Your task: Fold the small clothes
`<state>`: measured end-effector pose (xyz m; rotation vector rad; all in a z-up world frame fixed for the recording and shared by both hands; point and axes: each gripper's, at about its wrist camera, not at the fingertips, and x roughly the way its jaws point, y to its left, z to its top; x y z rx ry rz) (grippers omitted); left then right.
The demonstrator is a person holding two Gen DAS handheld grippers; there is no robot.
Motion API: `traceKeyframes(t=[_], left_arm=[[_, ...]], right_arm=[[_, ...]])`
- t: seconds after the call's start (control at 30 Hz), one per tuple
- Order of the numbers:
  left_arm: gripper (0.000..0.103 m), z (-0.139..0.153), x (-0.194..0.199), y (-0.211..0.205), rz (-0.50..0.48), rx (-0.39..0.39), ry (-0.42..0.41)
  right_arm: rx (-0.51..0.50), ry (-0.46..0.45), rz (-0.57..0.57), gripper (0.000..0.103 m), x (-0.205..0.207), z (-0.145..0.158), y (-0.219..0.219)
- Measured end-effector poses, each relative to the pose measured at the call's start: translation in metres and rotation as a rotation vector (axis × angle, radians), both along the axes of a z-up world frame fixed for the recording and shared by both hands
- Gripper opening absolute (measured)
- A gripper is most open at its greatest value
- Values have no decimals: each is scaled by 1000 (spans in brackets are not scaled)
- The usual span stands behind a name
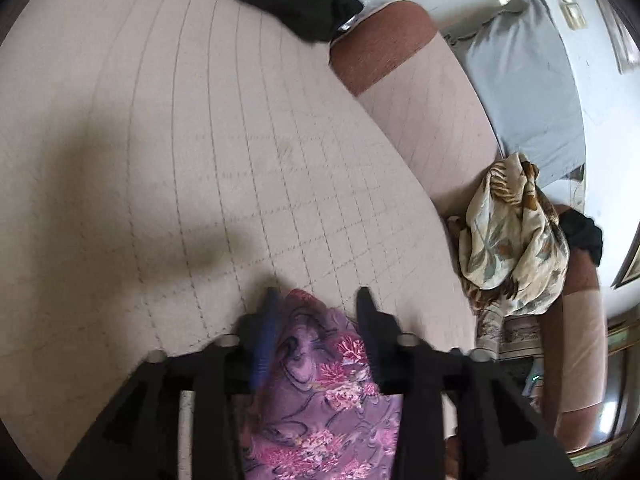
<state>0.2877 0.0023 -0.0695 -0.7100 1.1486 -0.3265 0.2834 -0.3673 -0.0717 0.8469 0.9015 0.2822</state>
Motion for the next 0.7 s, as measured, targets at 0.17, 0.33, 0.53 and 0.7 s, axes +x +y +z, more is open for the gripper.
traceKeyframes(t=[0.17,0.33,0.53,0.7], left_arm=[[39,-22,4,-32,-103,77,30],[29,-37,9,-25,-40,50,32],[29,-38,11,-20,-36,56,47],[45,-3,-2,-4,5,67,11]], right_arm=[[-47,38,43,23,21,-7,16],[-105,69,-2,1,17,-9,11],[-223,143,6,0,19,-29,17],[-178,93,10,3,9,-11,12]])
